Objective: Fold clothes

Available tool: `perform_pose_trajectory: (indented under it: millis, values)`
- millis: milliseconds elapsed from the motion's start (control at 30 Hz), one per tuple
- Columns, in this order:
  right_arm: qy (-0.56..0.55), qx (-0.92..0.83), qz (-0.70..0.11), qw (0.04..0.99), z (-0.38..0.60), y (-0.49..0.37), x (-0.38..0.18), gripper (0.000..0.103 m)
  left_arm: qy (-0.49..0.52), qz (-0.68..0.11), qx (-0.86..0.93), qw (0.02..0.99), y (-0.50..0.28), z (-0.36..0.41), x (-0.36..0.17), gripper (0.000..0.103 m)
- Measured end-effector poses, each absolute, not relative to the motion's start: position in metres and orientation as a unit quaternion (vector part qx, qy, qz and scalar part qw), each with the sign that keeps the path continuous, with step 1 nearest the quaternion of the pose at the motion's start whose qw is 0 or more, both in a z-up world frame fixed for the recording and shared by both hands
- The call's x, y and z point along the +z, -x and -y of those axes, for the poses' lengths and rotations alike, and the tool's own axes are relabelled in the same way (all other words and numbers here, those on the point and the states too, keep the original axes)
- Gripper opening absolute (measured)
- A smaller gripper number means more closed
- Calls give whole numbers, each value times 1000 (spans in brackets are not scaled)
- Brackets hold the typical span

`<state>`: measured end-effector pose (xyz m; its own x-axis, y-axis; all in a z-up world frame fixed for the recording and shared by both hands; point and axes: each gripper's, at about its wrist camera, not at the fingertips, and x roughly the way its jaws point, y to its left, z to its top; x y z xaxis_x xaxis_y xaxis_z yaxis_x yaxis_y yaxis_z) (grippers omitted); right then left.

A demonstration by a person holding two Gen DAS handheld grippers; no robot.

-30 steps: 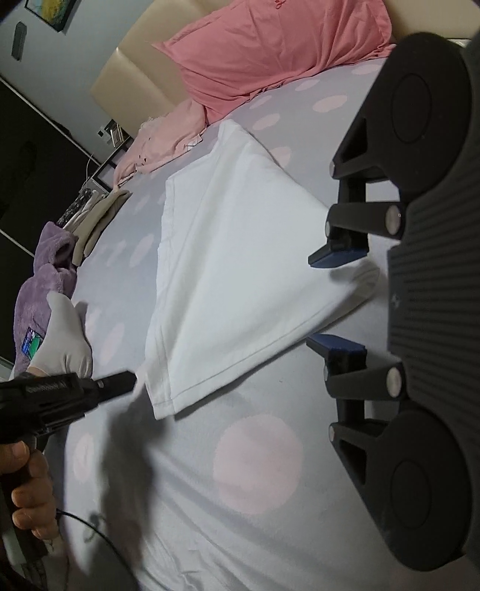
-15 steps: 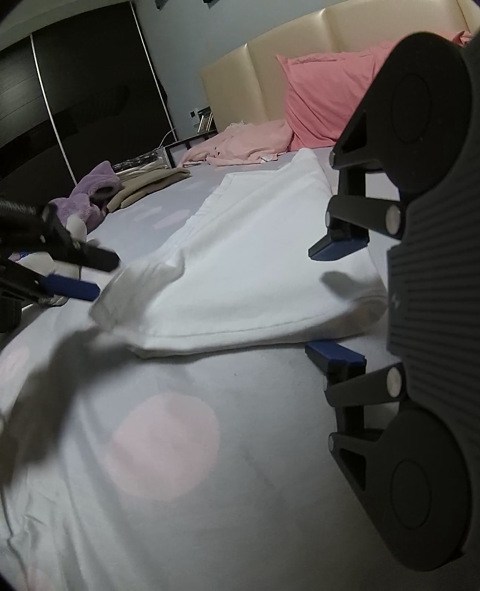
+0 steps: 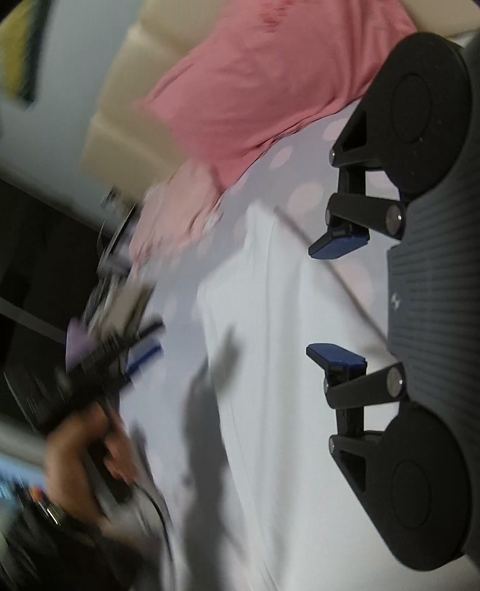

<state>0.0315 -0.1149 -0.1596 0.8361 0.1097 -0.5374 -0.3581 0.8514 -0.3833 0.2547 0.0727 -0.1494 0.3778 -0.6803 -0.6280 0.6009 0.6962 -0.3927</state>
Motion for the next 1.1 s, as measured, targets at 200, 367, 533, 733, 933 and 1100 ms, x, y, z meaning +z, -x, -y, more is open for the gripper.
perform_pose_trajectory:
  millis: [200, 367, 533, 733, 933, 1100]
  values:
    - [107, 86, -271, 953, 166, -119, -189, 54, 2, -404, -379, 833, -309, -33, -201, 48]
    - [12, 78, -275, 958, 187, -161, -212, 54, -11, -376, -394, 838, -317, -27, -209, 14]
    - [-70, 70, -265, 959, 198, -196, -220, 54, -7, -352, -407, 843, -320, -26, -204, 8]
    - [-82, 65, -260, 960, 194, -209, -220, 54, 78, -377, -360, 850, -342, -36, -208, 2]
    - [-78, 52, -269, 958, 189, -217, -216, 54, 31, -410, -340, 846, -351, -22, -212, 6]
    - [-71, 75, -264, 959, 185, -193, -199, 54, 1, -388, -318, 865, -327, -47, -185, 14]
